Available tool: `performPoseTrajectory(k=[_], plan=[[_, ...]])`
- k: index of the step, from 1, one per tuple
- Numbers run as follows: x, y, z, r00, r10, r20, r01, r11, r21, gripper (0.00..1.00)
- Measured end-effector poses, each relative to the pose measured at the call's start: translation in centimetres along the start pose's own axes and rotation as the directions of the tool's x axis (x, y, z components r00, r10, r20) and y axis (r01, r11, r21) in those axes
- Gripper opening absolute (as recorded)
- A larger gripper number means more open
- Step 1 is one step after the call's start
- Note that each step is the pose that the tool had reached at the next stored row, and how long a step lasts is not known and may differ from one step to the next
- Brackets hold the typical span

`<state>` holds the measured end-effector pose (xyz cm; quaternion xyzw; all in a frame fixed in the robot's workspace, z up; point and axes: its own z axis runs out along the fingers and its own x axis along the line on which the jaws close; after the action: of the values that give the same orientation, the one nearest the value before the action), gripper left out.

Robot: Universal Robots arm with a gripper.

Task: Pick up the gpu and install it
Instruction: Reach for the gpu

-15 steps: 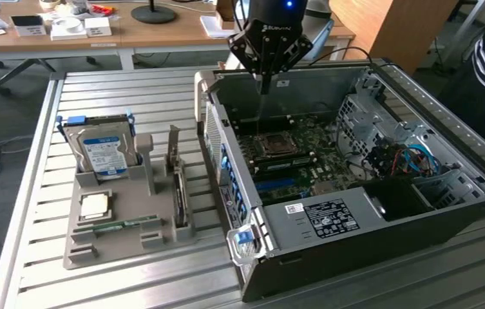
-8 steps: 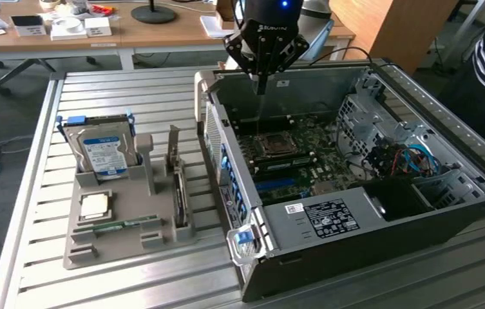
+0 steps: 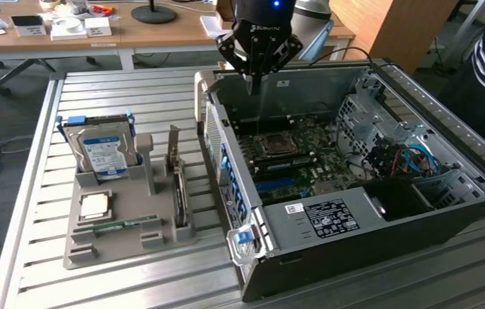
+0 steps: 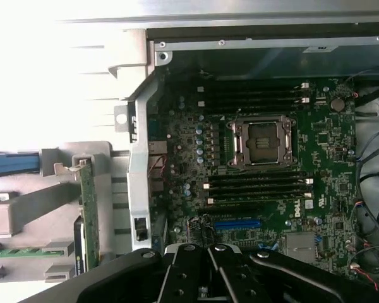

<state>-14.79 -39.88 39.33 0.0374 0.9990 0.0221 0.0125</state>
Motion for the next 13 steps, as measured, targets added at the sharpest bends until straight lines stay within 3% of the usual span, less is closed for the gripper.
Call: performPoseTrajectory(k=[13], plan=[[1.8, -0.13, -0.04, 1.0, 0.0, 0.0, 0.0, 1.0, -0.0001, 0.11]])
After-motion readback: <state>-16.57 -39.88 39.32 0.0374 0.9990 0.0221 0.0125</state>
